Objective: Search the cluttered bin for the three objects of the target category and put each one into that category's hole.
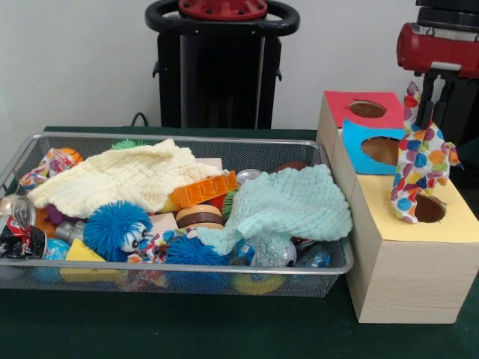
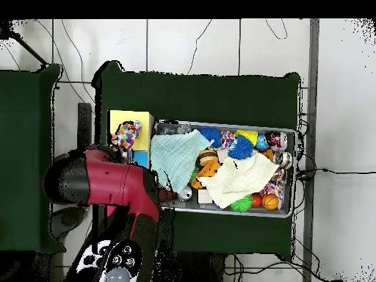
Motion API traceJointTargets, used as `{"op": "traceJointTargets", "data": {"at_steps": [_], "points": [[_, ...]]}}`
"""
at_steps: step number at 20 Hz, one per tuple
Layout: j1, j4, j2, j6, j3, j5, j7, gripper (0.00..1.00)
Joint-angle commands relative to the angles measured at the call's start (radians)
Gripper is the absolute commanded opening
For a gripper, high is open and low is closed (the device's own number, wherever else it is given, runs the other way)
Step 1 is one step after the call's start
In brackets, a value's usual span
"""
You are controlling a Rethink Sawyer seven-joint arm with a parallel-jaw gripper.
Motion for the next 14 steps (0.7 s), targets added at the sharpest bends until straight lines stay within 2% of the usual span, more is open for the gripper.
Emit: {"op": "traceJointTargets", "data": {"at_steps": [1,14], "points": [[-0.047,0.027,0.032,-0.021,0.11,0.042,0.215,0.0],[-0.036,0.033,0.023,0.004,0.11,0.051,0.229,0.0]]}}
